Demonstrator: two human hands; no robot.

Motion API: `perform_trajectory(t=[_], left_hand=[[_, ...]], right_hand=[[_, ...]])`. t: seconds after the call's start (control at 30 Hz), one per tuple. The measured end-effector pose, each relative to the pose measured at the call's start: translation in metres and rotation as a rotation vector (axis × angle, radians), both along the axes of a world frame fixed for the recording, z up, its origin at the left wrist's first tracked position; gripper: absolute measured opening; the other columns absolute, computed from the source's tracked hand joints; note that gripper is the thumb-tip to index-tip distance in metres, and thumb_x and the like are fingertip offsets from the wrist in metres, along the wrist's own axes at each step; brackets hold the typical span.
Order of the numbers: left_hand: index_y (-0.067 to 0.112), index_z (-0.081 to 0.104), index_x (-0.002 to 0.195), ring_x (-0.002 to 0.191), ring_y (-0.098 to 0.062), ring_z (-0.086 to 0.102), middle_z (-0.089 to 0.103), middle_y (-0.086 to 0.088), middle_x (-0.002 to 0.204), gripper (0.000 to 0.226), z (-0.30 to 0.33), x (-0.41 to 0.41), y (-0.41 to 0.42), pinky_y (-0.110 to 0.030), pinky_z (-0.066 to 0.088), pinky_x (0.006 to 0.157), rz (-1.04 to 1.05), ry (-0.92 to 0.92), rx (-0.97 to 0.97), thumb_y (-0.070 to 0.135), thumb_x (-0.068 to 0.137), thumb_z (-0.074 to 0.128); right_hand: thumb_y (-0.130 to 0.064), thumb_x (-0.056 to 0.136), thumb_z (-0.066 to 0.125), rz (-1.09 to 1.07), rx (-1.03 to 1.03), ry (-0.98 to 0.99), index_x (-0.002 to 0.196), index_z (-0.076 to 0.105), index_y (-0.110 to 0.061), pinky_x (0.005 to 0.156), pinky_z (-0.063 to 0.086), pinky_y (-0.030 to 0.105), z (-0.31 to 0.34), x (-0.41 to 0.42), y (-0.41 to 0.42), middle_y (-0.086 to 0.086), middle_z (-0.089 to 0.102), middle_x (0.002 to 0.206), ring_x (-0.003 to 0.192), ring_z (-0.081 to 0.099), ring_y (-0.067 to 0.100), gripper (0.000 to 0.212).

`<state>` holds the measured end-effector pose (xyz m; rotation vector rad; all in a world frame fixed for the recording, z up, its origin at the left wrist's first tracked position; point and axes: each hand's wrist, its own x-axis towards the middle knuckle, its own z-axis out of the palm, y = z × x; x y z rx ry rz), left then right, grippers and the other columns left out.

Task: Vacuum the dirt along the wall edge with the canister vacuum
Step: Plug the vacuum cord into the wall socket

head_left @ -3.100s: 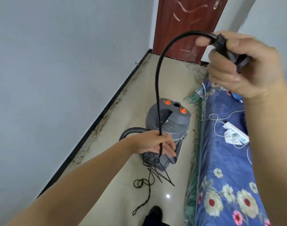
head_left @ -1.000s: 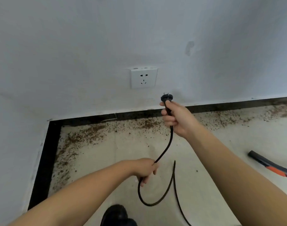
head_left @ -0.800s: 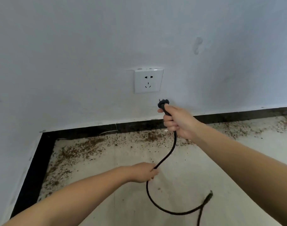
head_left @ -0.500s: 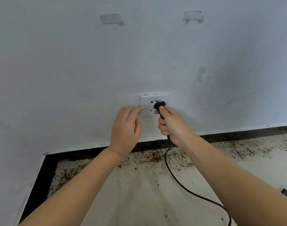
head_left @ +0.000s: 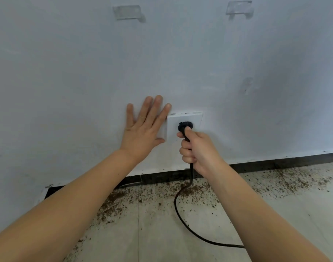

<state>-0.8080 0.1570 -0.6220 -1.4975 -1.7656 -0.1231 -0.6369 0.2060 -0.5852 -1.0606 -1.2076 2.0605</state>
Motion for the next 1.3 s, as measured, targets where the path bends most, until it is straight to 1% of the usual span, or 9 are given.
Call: perform_trajectory(t=[0.37,0.5,0.57,0.67,0.77,0.87,1.0,1.2,1.3], left_hand=[[0.017,-0.011,0.153,0.144,-0.026,-0.025,-0.027,-0.009,0.157,0.144,-0.007,-0.006,0.009,-0.056,-0.021,0.110,-0.072,0.016,0.053,0.059,0.051,0.082],[0.020,-0.021,0.150,0.141,-0.026,-0.032,-0.036,-0.006,0.153,0.148,0.002,0.005,0.004,-0.067,-0.003,0.101,-0.049,-0.077,-0.010,0.051,0.052,0.086],[0.018,-0.016,0.152,0.144,-0.031,-0.021,-0.020,-0.014,0.157,0.148,0.008,0.011,0.002,-0.069,0.005,0.098,-0.009,-0.096,-0.048,0.050,0.051,0.088],[0.011,0.018,0.149,0.144,-0.040,0.007,0.018,-0.018,0.154,0.129,0.012,0.016,-0.002,-0.072,0.012,0.098,0.032,-0.115,-0.093,0.045,0.048,0.091],[0.014,0.012,0.150,0.146,-0.033,-0.010,0.003,-0.014,0.159,0.112,0.020,0.027,-0.015,-0.064,-0.002,0.109,0.039,-0.215,-0.164,0.026,0.066,0.086],[0.010,0.022,0.150,0.145,-0.038,0.016,0.015,-0.016,0.156,0.098,0.047,0.044,-0.039,-0.065,0.017,0.109,0.051,-0.270,-0.258,0.005,0.069,0.078],[0.007,0.040,0.144,0.129,-0.039,0.045,0.048,-0.019,0.140,0.071,0.110,0.075,-0.061,-0.051,0.035,0.104,0.046,-0.614,-0.447,-0.001,0.078,0.064],[0.013,0.051,0.134,0.112,-0.023,0.051,0.051,-0.006,0.127,0.038,0.239,0.144,-0.053,-0.030,0.044,0.088,-0.008,-1.124,-0.630,0.005,0.099,0.039],[0.015,0.052,0.133,0.108,-0.022,0.055,0.053,-0.005,0.127,0.038,0.314,0.183,-0.041,-0.030,0.045,0.089,-0.029,-1.218,-0.718,0.006,0.100,0.036]], right_hand=[[-0.025,0.105,0.038,-0.079,0.008,0.077,0.085,0.052,-0.006,0.032,0.017,0.015,-0.005,-0.020,0.006,-0.010,0.026,0.038,0.029,0.020,0.005,0.031],[-0.026,0.105,0.035,-0.012,-0.029,-0.004,0.085,0.051,-0.007,0.031,0.017,0.016,0.008,-0.016,0.009,-0.010,0.027,0.037,0.029,0.021,0.004,0.032],[-0.028,0.105,0.036,0.092,-0.136,-0.031,0.084,0.052,-0.006,0.031,0.026,0.016,0.018,-0.009,0.014,-0.006,0.035,0.039,0.030,0.032,0.006,0.034],[-0.041,0.102,0.039,0.254,-0.151,-0.130,0.093,0.058,-0.006,0.060,0.058,0.030,0.029,0.007,0.024,0.004,0.062,0.058,0.053,0.065,0.016,0.041],[-0.050,0.099,0.040,0.225,-0.034,-0.363,0.111,0.058,-0.009,0.090,0.052,0.043,0.034,0.029,0.034,0.005,0.071,0.090,0.088,0.068,0.018,0.046],[-0.040,0.101,0.040,0.107,-0.056,-0.500,0.121,0.056,-0.011,0.093,0.046,0.041,0.051,0.062,0.034,0.001,0.068,0.098,0.098,0.063,0.017,0.039],[-0.028,0.102,0.042,0.156,-0.129,-0.625,0.130,0.050,-0.009,0.096,0.045,0.043,0.104,0.103,0.021,0.004,0.065,0.105,0.099,0.060,0.018,0.035],[-0.011,0.099,0.041,0.267,-0.026,-0.827,0.121,0.057,0.008,0.097,0.048,0.047,0.222,0.158,-0.005,0.026,0.063,0.119,0.108,0.062,0.036,0.033],[-0.011,0.101,0.036,0.364,0.059,-0.949,0.112,0.058,0.004,0.067,0.052,0.029,0.290,0.198,-0.020,0.015,0.061,0.103,0.076,0.062,0.021,0.029]])
